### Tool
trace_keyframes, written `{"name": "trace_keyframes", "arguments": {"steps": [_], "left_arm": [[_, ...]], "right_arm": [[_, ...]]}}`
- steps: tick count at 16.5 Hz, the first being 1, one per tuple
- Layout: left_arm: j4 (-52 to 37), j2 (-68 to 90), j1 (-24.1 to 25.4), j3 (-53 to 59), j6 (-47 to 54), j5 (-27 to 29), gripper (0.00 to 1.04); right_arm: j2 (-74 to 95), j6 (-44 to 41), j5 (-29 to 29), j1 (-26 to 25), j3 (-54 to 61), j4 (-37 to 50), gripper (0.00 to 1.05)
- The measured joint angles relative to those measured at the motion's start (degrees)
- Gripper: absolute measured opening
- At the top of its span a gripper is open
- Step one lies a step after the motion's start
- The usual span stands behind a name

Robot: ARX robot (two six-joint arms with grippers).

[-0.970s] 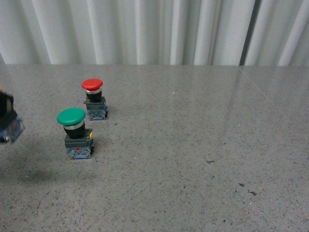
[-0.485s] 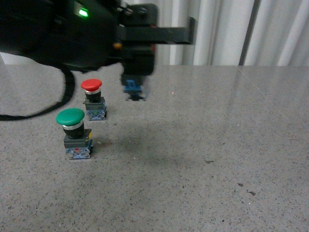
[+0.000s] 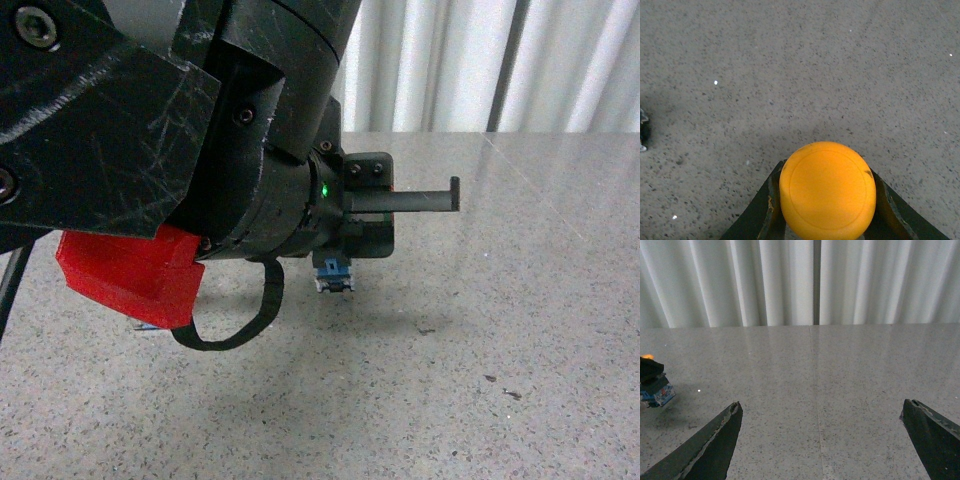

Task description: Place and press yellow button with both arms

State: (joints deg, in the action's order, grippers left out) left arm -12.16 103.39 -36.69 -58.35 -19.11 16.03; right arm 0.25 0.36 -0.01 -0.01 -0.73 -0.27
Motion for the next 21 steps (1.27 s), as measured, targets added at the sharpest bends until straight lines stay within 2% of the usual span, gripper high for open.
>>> {"name": "trace_keyframes", "arguments": {"steps": [4,8,11,16,19,21], "left_arm": [[0.66,0.5,-0.26,0.0,-0.63,-0.07,0.33],[1.18,0.48,-0.28,0.57,-1.07,-0.66,0.68],[1.16,-1.03,0.39,1.64,-0.96,-0.94,0.98],[-0.28,-9.07,4.87,1.86,1.68,-0.92,0.98],[-2.21,-17.33,9.7,5.16,7.56,-0.9,0.98],[-4.09,-26.75,14.71,8.09,13.59,-1.05,0.98]], "right_arm": [[0.0,0.0,-0.02,0.0,0.0,0.02,0.98],[0.0,0.0,-0.02,0.0,0.0,0.02,0.98],[0.0,0.0,-0.02,0.0,0.0,0.02,0.98],[0.0,0.0,-0.02,0.0,0.0,0.02,0.98],[0.0,0.0,-0.02,0.0,0.0,0.02,0.98],[0.0,0.0,-0.02,0.0,0.0,0.02,0.98]]}}
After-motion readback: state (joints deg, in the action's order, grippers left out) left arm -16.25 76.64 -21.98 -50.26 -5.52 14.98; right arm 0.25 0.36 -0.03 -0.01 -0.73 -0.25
